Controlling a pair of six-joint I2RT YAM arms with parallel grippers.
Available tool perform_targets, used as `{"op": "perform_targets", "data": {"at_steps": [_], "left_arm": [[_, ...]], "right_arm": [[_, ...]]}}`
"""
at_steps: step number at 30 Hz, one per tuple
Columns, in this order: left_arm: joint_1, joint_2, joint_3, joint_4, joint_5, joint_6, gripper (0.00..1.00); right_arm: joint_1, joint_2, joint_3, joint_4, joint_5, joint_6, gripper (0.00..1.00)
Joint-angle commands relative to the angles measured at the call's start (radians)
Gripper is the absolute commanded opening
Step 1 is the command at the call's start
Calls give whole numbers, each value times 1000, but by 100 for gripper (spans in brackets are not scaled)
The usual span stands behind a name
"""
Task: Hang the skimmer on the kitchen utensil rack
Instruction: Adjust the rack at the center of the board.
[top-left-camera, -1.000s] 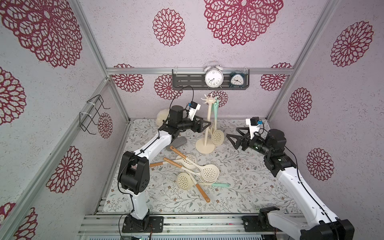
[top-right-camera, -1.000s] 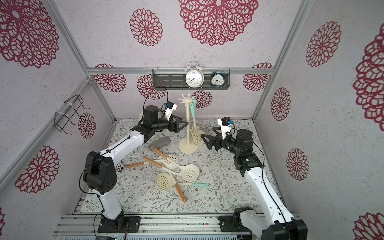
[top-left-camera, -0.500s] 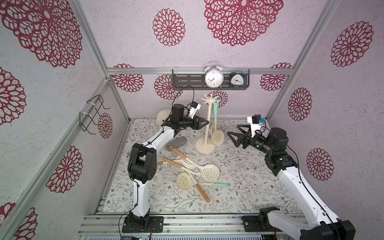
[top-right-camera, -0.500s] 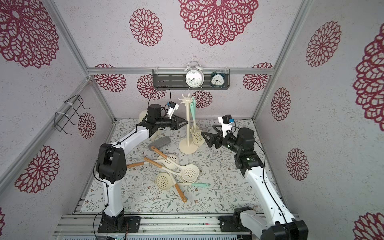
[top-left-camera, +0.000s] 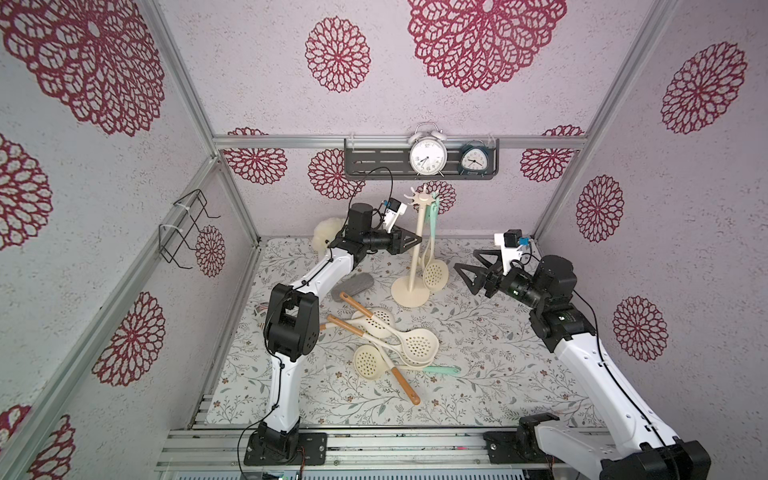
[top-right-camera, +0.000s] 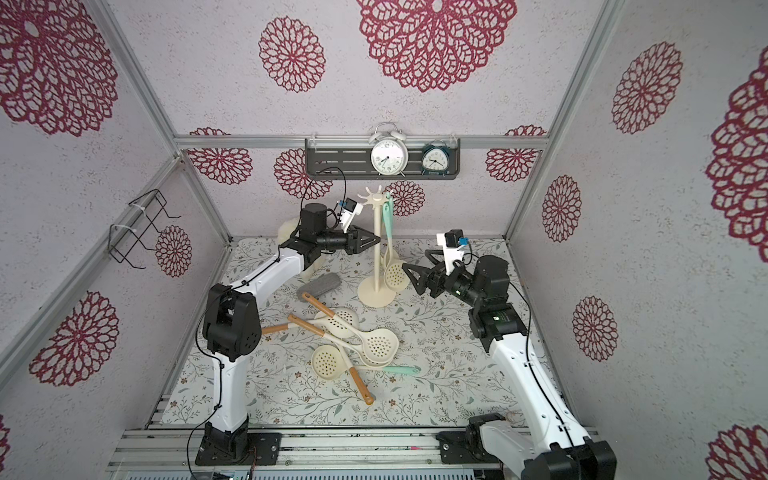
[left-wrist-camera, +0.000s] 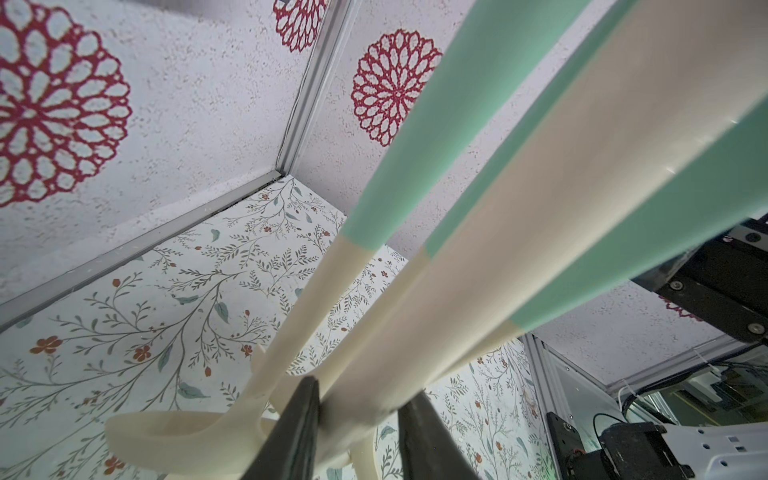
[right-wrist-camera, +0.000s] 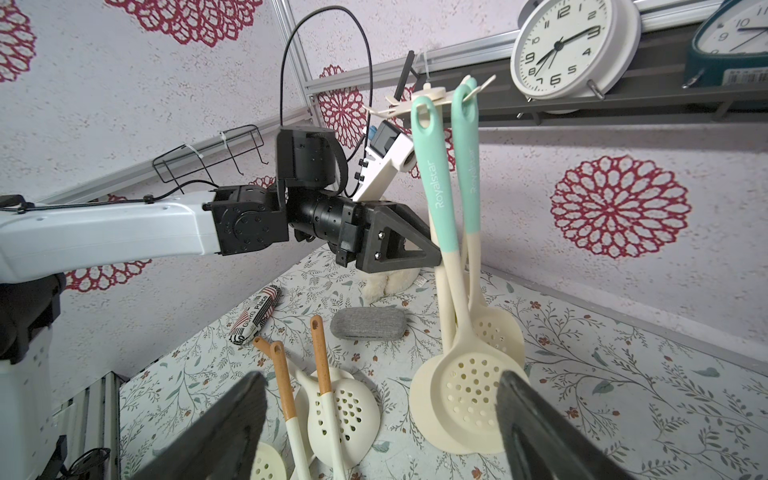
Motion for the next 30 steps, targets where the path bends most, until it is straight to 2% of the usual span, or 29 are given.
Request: {"op": "perform_targets", "data": {"at_steps": [1, 5, 8, 11, 15, 21, 25, 30], "left_arm": [[-15, 23, 31, 10, 8, -16, 33], [-22, 31, 42, 7, 6, -17, 35], [-25, 33, 42, 10, 2, -18, 48], [-25, 37, 44, 22, -1, -28, 52], [-27, 44, 47, 38, 0, -46, 41], [-30, 18, 0, 75, -35, -59, 35], [-46, -49, -81, 88, -148, -35, 30], [-112, -153, -188, 64, -463, 39, 25]], "right_arm": [[-6, -33, 2, 10, -7, -6, 89], [-5, -40, -4, 4, -5, -6, 88], [-7, -43, -7, -1, -5, -6, 88], [-8, -46, -10, -3, -4, -5, 87], [-10, -49, -15, -1, -6, 2, 86], [-12, -56, -18, -7, -5, 6, 85], [-13, -71, -31, -15, 3, 5, 85], [-16, -105, -61, -31, 42, 10, 84]]}}
